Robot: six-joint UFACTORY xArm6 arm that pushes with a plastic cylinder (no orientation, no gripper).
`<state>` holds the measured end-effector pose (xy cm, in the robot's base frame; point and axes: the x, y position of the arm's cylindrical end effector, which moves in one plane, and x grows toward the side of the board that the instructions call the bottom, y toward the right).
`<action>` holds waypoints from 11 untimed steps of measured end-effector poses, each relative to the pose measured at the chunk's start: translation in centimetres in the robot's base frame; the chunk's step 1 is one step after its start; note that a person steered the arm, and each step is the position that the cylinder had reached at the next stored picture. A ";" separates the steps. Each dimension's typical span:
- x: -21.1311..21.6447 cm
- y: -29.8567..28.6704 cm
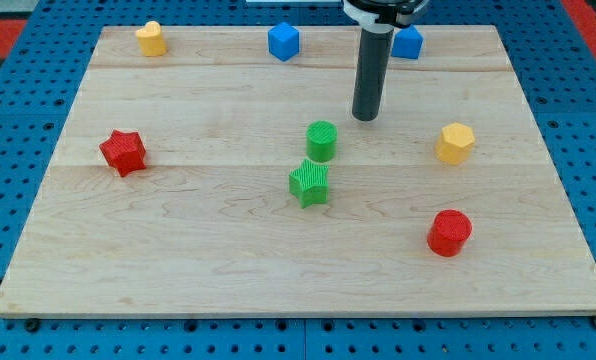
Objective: Move the green star to the bottom left side of the board
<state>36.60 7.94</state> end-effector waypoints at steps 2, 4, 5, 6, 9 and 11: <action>2.3 0.3; 7.1 -0.5; 9.9 -4.9; 12.7 -7.2; 9.1 -13.4; 12.0 -22.2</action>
<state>48.64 -14.22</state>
